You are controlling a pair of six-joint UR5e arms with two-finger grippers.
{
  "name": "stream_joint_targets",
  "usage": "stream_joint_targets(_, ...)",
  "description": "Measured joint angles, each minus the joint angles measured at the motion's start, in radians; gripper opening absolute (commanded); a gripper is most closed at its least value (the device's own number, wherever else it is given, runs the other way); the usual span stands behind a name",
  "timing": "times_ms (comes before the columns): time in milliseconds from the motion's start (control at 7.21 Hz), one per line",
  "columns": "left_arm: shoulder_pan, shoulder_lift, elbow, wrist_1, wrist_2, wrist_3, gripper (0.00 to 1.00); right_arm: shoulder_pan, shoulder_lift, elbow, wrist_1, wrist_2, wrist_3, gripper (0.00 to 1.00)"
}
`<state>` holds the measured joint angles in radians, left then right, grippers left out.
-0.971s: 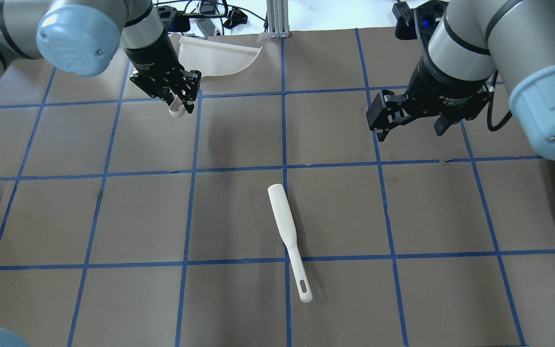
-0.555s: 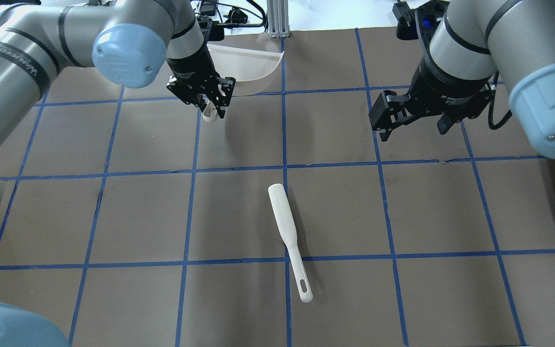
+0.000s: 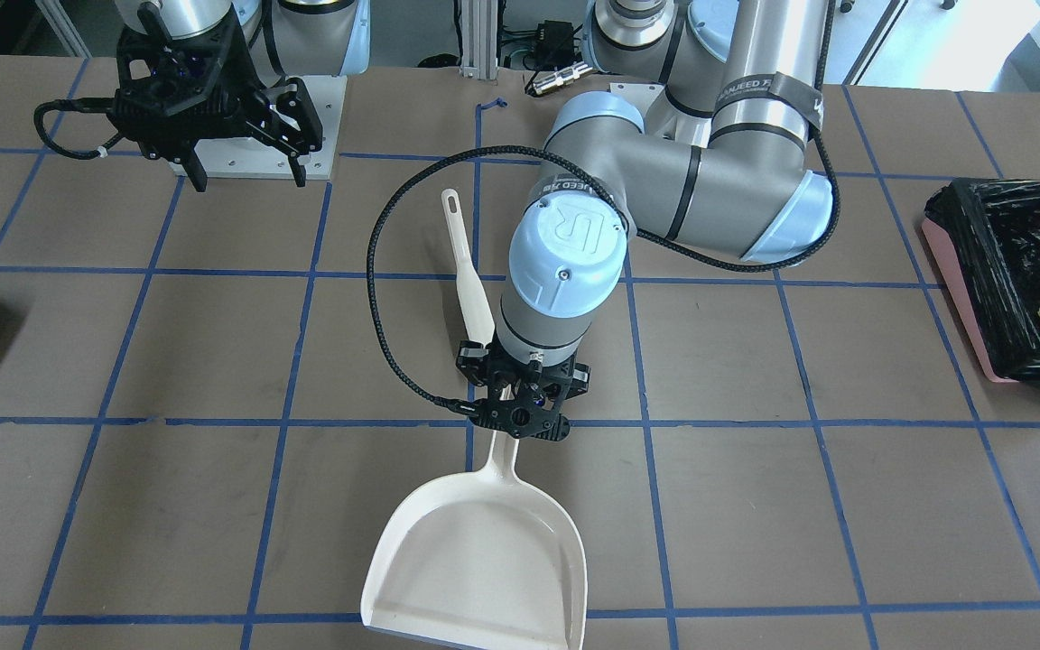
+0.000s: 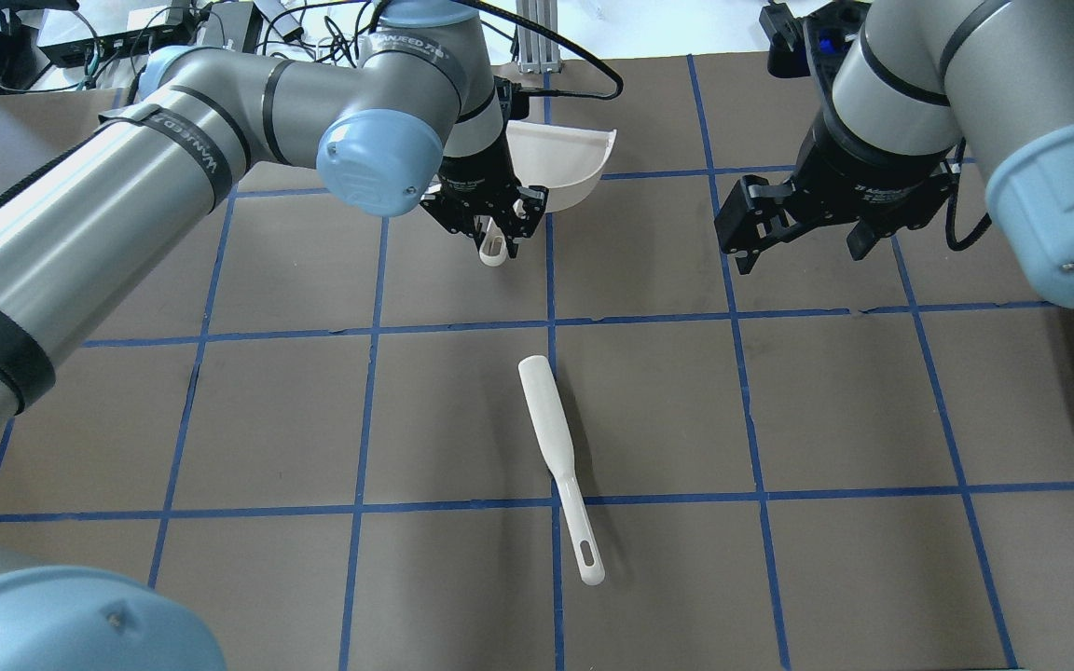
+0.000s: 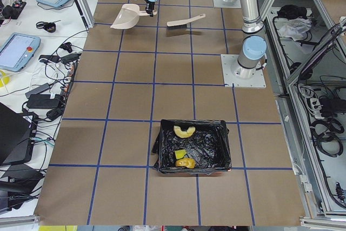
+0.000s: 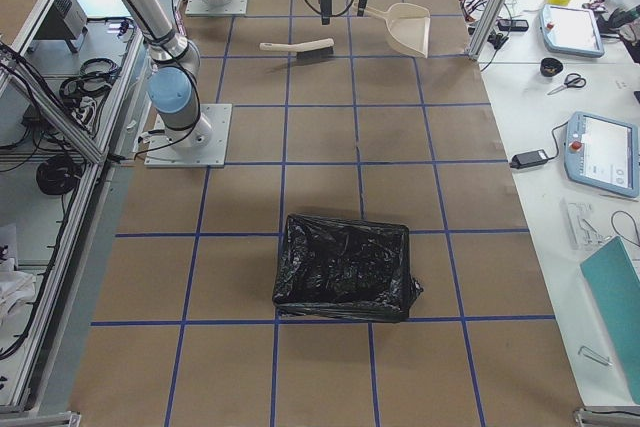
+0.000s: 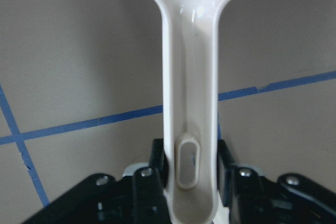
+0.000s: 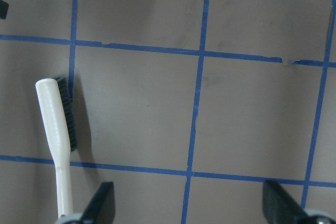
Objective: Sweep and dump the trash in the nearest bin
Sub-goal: 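Carry the empty dustpan back and lower it onto the table with the left gripper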
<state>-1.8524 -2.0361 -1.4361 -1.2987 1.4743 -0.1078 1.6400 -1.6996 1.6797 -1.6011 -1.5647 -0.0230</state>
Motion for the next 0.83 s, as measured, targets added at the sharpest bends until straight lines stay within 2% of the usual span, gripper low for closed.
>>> stream_joint_targets(833, -0.037, -0.041, -0.04, 0.048, -0.04, -0.085, 0.0, 0.001, 0.0, 0.0, 0.0, 0.001, 0.0, 1.0)
